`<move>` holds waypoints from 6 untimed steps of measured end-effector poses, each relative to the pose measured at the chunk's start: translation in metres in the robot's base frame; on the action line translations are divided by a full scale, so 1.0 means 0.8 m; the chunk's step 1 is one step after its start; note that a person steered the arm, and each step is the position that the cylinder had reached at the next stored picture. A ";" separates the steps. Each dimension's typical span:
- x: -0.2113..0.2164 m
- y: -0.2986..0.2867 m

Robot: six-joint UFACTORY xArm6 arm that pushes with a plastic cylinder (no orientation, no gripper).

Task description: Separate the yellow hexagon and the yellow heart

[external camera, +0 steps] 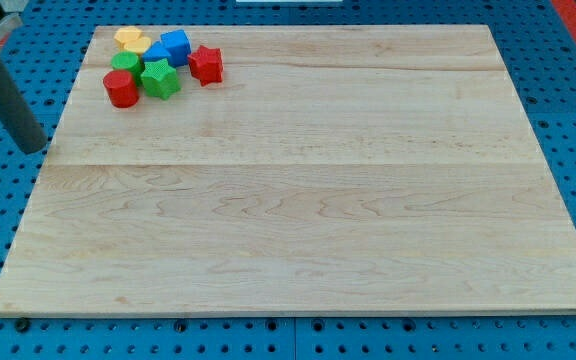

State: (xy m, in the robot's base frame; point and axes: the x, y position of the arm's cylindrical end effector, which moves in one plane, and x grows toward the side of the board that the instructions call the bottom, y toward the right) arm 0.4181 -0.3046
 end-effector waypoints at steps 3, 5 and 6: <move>-0.117 0.004; -0.197 0.028; -0.225 0.047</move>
